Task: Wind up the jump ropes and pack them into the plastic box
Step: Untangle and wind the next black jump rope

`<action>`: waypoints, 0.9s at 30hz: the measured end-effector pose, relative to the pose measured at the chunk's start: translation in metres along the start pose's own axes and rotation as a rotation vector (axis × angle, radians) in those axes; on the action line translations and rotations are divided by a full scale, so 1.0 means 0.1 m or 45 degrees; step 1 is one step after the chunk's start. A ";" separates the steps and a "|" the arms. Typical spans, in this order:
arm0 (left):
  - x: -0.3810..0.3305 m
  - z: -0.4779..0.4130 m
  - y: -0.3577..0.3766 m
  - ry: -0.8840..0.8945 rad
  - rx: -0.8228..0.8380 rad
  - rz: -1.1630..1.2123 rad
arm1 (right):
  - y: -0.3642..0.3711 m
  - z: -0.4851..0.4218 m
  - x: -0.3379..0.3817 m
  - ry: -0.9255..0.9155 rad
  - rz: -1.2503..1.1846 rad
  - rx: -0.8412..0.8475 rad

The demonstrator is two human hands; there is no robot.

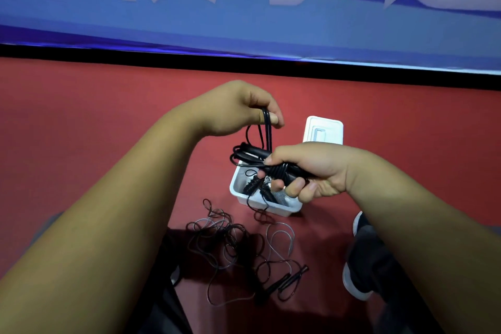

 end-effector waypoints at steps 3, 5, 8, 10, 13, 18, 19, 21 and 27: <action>-0.02 -0.01 -0.01 0.011 -0.133 -0.159 | -0.08 -0.04 0.06 -0.125 -0.085 -0.186; 0.00 -0.01 -0.03 0.042 -0.224 -0.262 | -0.12 -0.07 0.11 -0.223 -0.184 -0.291; -0.01 -0.01 -0.04 0.100 -0.248 -0.411 | -0.19 -0.08 0.18 -0.369 -0.356 -0.406; -0.04 0.00 -0.04 0.089 -0.197 -0.497 | -0.23 -0.07 0.22 -0.438 -0.442 -0.448; -0.04 0.00 -0.01 0.003 -0.098 -0.615 | -0.29 -0.04 0.25 -0.498 -0.545 -0.474; 0.01 -0.02 0.04 -0.136 -0.030 -0.699 | -0.36 0.00 0.30 -0.531 -0.580 -0.406; 0.02 -0.03 0.04 -0.148 -0.035 -0.728 | -0.36 0.00 0.30 -0.534 -0.574 -0.396; 0.03 -0.05 0.04 -0.175 -0.074 -0.777 | -0.34 0.01 0.30 -0.529 -0.561 -0.365; -0.01 -0.04 0.12 -0.188 -0.157 -0.835 | -0.32 0.10 0.32 -0.467 -0.562 -0.275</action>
Point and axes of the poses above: each hand's wrist, its own z-axis away from the middle knuckle, its own y-axis out of the palm, x = y × z, the point moved 3 cm from there along -z, towards the middle knuckle, and after that the axes turned 12 degrees about -z, right-handed, at the moved point
